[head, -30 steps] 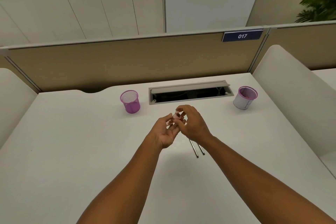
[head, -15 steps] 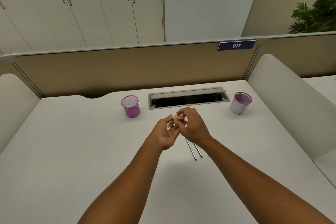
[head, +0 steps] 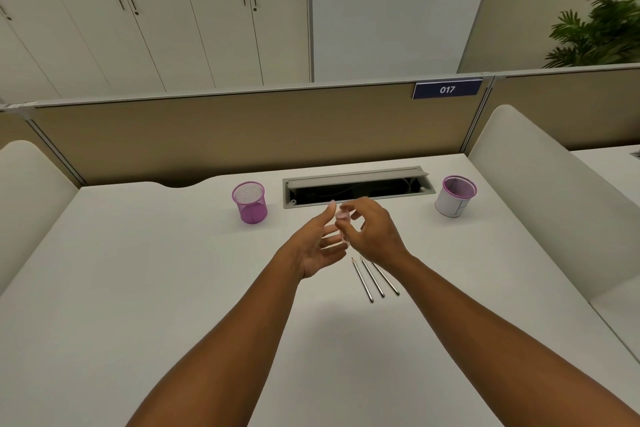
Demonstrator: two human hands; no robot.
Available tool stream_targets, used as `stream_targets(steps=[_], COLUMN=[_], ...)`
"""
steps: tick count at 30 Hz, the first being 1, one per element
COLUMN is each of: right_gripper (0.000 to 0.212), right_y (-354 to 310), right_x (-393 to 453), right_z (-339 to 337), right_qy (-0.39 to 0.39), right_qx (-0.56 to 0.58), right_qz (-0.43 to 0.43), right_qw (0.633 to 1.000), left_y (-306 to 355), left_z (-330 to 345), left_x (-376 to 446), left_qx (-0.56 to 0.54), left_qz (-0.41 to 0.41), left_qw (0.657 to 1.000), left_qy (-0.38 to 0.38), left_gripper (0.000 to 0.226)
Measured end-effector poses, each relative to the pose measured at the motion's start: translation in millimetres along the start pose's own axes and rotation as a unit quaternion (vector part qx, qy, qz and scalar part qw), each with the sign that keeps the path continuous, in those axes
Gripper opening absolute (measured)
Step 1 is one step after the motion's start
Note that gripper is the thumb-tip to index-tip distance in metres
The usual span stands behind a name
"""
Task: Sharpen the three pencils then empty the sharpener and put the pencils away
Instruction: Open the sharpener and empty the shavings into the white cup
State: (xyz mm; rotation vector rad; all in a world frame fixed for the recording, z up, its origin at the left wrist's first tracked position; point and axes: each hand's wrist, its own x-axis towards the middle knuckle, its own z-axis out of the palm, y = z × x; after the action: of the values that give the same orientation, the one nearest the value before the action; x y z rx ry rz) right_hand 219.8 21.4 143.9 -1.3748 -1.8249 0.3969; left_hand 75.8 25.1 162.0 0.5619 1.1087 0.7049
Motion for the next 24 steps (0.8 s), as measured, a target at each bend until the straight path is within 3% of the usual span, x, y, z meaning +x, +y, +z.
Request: stream_targets(steps=[16,24], right_gripper=[0.039,0.028], right_y=[-22,-33], right_x=[-6,-23], right_z=[-6,-4], right_qy=[-0.005,0.006], right_qx=[0.033,0.043], right_qz=[0.062,0.09], right_qw=[0.998,0.995], left_y=[18,11], left_z=[4,2], left_x=[-17,-24], left_qx=[0.027,0.072], left_qz=[0.055,0.06], left_qw=[0.998,0.995], left_qy=[-0.019,-0.029], left_gripper=[0.041,0.032])
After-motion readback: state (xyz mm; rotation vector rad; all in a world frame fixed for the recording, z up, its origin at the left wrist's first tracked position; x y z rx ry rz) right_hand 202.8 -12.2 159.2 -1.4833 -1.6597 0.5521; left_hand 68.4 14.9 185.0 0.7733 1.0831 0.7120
